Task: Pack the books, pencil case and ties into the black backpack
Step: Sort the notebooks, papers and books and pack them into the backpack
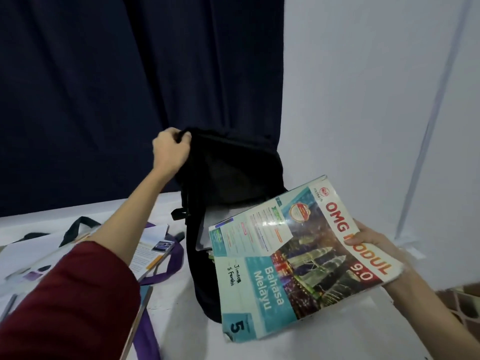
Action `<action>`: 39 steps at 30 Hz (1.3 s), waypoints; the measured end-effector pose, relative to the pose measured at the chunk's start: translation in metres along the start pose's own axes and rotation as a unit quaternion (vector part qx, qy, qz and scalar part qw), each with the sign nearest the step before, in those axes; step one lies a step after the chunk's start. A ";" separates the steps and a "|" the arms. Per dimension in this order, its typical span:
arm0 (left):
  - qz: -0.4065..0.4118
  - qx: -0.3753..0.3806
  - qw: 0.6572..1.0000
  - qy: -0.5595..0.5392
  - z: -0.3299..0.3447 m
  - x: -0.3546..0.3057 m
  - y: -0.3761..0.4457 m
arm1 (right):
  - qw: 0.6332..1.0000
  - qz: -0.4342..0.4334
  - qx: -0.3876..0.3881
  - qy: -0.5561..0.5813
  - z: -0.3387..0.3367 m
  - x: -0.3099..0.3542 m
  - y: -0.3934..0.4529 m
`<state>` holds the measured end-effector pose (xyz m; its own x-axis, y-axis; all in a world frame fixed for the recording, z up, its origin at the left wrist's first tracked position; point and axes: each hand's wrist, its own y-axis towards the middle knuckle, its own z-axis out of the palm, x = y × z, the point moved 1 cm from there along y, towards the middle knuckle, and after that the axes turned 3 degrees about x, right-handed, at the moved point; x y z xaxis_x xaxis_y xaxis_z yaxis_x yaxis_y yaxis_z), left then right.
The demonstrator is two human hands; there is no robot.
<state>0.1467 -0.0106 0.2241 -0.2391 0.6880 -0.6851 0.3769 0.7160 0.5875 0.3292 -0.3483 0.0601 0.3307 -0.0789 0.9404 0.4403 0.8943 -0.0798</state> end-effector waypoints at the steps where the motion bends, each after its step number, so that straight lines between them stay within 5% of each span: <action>1: 0.004 0.007 1.000 0.003 -0.004 0.000 0.002 | 0.999 0.008 -0.010 0.051 0.008 0.000 -0.002; 12: 0.145 0.082 0.985 0.046 -0.002 -0.023 -0.017 | 0.964 -0.128 -0.145 0.182 0.081 -0.043 0.057; 17: 0.189 0.100 0.972 0.096 -0.007 -0.030 -0.019 | 0.974 -0.087 -0.161 0.133 0.112 -0.062 0.072; 21: 0.286 0.116 0.925 0.221 -0.002 -0.030 -0.023 | 0.979 0.010 -0.186 0.077 0.115 -0.059 0.075; 28: 0.315 0.164 0.898 0.262 0.012 -0.034 -0.015 | 0.928 -0.063 -0.246 0.271 0.127 -0.055 0.088; 33: 0.237 0.063 0.956 0.158 0.006 -0.049 -0.001 | 0.917 -0.077 -0.280 0.275 0.164 -0.066 0.103; 39: 0.142 0.073 0.987 0.036 0.000 -0.052 0.024 | 0.940 0.007 -0.239 0.241 0.180 -0.066 0.149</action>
<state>0.1683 -0.0294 0.2735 -0.1668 0.8684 -0.4670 0.5610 0.4731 0.6793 0.2224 -0.1301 0.0454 0.6291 -0.3626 0.6876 0.7198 0.6056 -0.3392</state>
